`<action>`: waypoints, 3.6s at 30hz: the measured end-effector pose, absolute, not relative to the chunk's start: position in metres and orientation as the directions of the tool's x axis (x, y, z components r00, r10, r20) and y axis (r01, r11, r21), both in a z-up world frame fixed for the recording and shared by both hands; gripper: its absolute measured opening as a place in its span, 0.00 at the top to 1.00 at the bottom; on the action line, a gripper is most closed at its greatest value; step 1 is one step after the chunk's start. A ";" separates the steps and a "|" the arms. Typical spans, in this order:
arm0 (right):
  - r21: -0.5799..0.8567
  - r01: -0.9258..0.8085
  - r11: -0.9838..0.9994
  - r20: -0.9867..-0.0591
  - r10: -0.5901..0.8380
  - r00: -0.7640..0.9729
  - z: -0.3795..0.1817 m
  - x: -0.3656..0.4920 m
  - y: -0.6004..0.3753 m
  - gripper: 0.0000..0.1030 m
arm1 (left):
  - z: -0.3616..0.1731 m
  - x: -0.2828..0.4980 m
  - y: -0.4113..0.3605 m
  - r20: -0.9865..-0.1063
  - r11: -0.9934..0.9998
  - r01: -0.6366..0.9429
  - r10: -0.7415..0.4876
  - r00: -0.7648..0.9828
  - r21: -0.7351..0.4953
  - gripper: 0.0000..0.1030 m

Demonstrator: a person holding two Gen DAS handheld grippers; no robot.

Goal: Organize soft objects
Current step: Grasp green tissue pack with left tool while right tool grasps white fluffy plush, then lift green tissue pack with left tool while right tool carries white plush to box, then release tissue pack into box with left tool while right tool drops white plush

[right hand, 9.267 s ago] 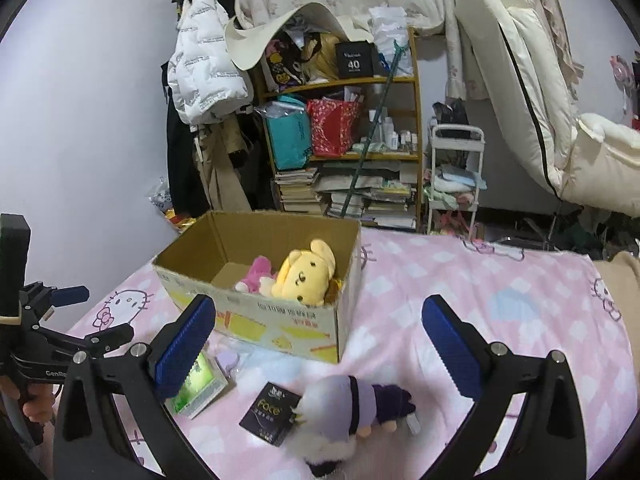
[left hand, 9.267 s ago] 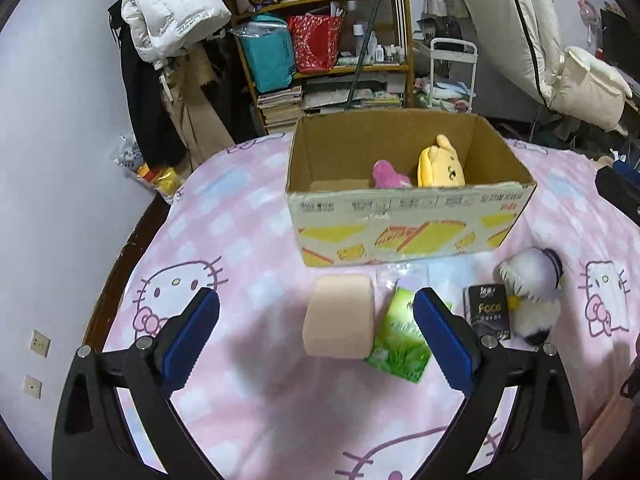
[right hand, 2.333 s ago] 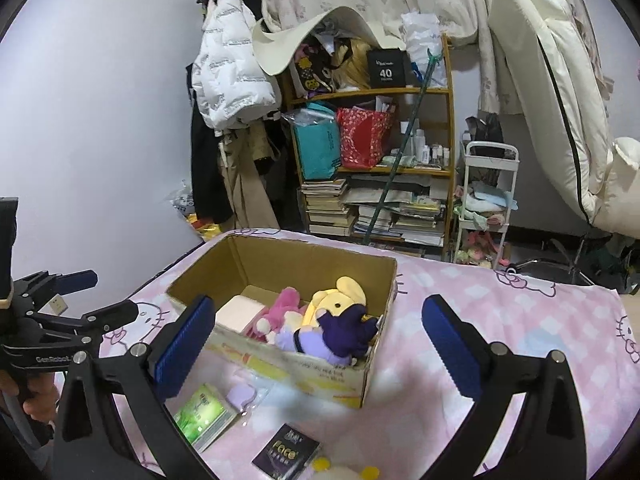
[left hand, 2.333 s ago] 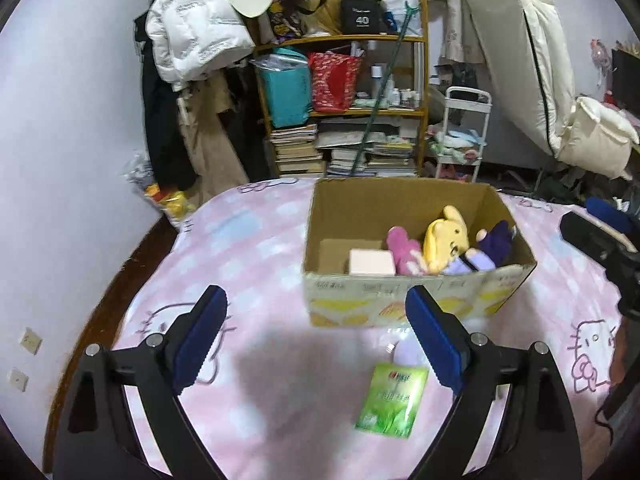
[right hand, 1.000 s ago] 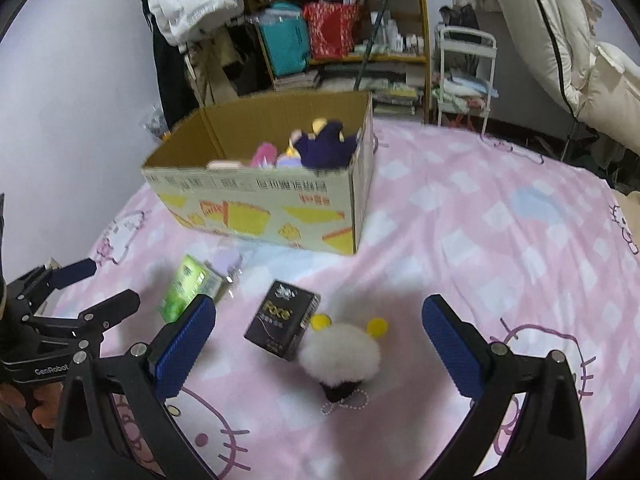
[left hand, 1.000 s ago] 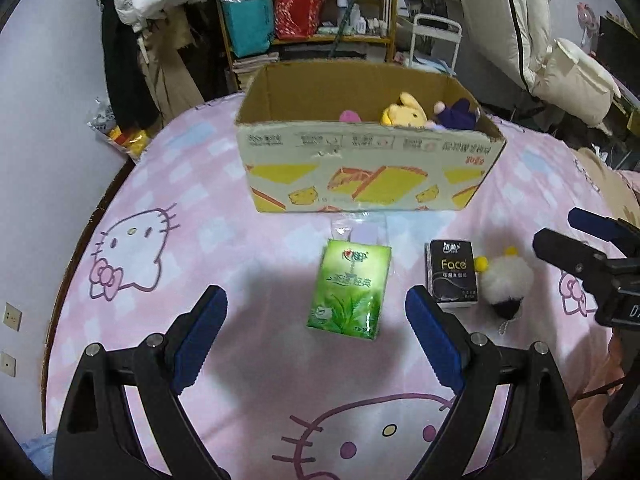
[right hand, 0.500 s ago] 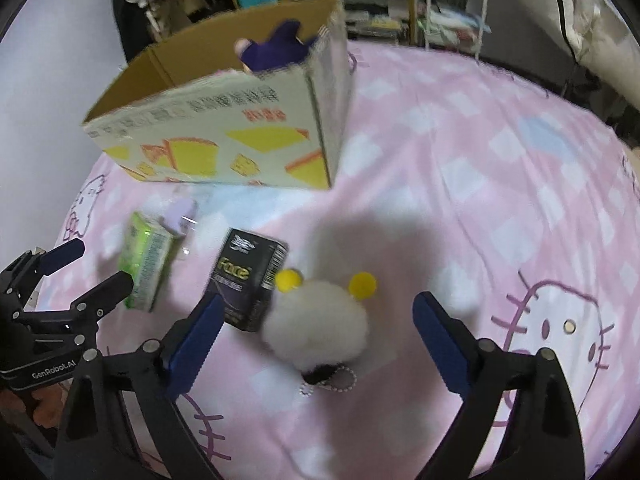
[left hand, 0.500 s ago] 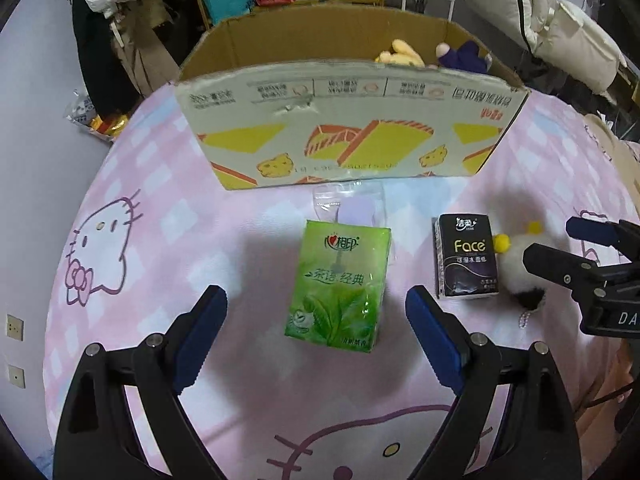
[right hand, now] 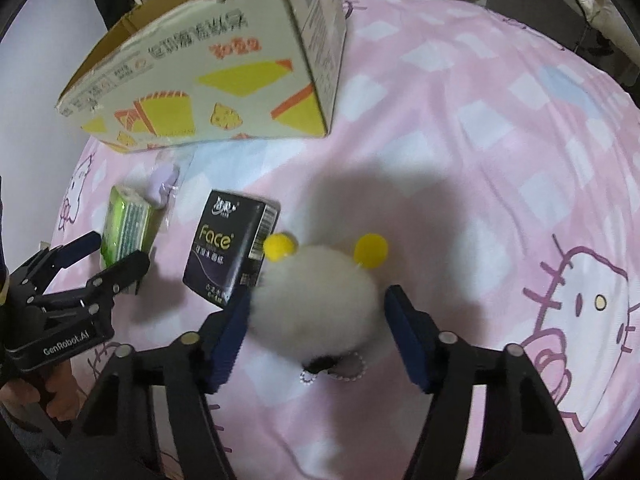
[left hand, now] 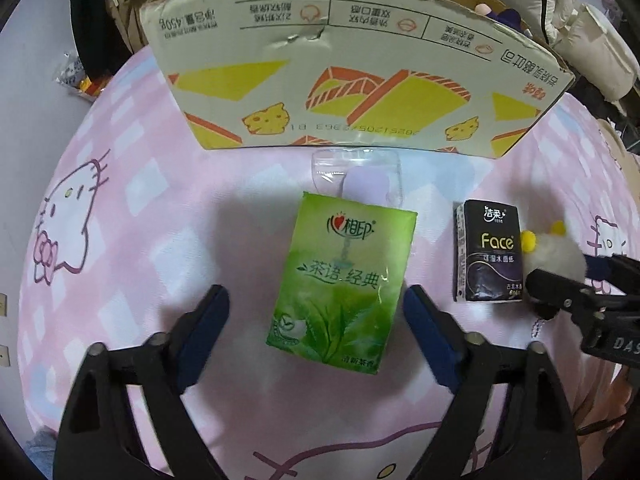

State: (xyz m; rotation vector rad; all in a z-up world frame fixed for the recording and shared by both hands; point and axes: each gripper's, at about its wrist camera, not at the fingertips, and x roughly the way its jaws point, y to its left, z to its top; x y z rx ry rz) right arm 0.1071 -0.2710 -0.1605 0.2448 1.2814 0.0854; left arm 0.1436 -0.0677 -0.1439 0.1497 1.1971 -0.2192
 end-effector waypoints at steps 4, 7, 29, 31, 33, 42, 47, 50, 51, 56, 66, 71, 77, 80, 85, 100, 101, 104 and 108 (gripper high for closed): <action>0.216 0.072 0.974 -0.941 0.188 0.280 -0.165 0.108 -0.272 0.41 | -0.147 0.147 -0.068 -0.934 0.966 0.258 -0.112 0.340 -0.022 0.39; 0.159 0.063 0.985 -0.951 0.136 0.277 -0.166 0.109 -0.270 0.62 | -0.147 0.147 -0.067 -0.930 0.966 0.258 -0.114 0.350 -0.021 0.43; 0.139 0.003 0.990 -0.887 0.123 0.445 -0.120 0.092 -0.262 0.65 | -0.118 0.119 -0.053 -0.893 0.978 0.210 -0.094 0.439 0.000 0.45; 0.140 -0.007 0.990 -0.868 0.126 0.480 -0.111 0.088 -0.261 0.65 | -0.112 0.115 -0.051 -0.882 0.978 0.209 -0.086 0.464 0.014 0.45; 0.146 -0.012 0.989 -0.850 0.132 0.509 -0.107 0.091 -0.260 0.65 | -0.105 0.110 -0.050 -0.869 0.977 0.211 -0.081 0.487 0.027 0.45; 0.150 -0.065 0.986 -0.718 0.154 0.679 -0.067 0.076 -0.253 0.65 | -0.063 0.080 -0.054 -0.799 0.974 0.217 -0.083 0.596 0.060 0.45; 0.133 -0.101 0.986 -0.624 0.163 0.764 -0.039 0.064 -0.247 0.64 | -0.035 0.069 -0.052 -0.723 0.976 0.192 -0.058 0.689 0.105 0.45; 0.129 -0.137 0.982 -0.576 0.187 0.796 -0.022 0.062 -0.249 0.64 | -0.021 0.068 -0.048 -0.687 0.978 0.184 -0.064 0.724 0.102 0.46; 0.121 -0.139 0.983 -0.563 0.184 0.806 -0.017 0.062 -0.249 0.64 | -0.015 0.069 -0.047 -0.679 0.978 0.185 -0.074 0.730 0.092 0.46; 0.109 -0.141 0.984 -0.498 0.177 0.849 0.008 0.063 -0.252 0.64 | 0.014 0.072 -0.045 -0.634 0.981 0.176 -0.082 0.769 0.086 0.45; 0.099 -0.148 0.984 -0.411 0.176 0.894 0.053 0.087 -0.254 0.64 | 0.066 0.099 -0.048 -0.538 0.984 0.130 -0.044 0.842 0.123 0.46; 0.112 -0.157 0.981 -0.366 0.187 0.911 0.071 0.100 -0.255 0.64 | 0.078 0.111 -0.052 -0.510 0.983 0.148 -0.070 0.857 0.112 0.45; 0.109 -0.184 0.977 -0.286 0.208 0.935 0.080 0.113 -0.256 0.64 | 0.083 0.128 -0.063 -0.474 0.979 0.150 -0.067 0.878 0.138 0.45; 0.128 -0.187 0.974 -0.281 0.216 0.935 0.073 0.123 -0.258 0.64 | 0.081 0.138 -0.069 -0.463 0.976 0.165 -0.083 0.882 0.141 0.45; 0.152 -0.190 0.970 -0.299 0.229 0.926 0.056 0.136 -0.261 0.64 | 0.070 0.151 -0.078 -0.441 0.969 0.192 -0.107 0.891 0.154 0.45; 0.127 -0.214 0.969 -0.400 0.247 0.883 -0.004 0.172 -0.246 0.64 | 0.007 0.192 -0.087 -0.521 0.969 0.211 -0.115 0.846 0.129 0.45; 0.131 -0.216 0.968 -0.411 0.251 0.876 -0.009 0.175 -0.245 0.64 | 0.003 0.195 -0.086 -0.528 0.970 0.208 -0.112 0.842 0.125 0.45; 0.129 -0.219 0.967 -0.440 0.253 0.862 -0.019 0.182 -0.242 0.64 | -0.007 0.204 -0.080 -0.552 0.974 0.198 -0.107 0.827 0.108 0.45; 0.115 -0.219 0.969 -0.483 0.247 0.840 -0.033 0.190 -0.238 0.64 | -0.021 0.215 -0.071 -0.582 0.978 0.188 -0.103 0.806 0.088 0.45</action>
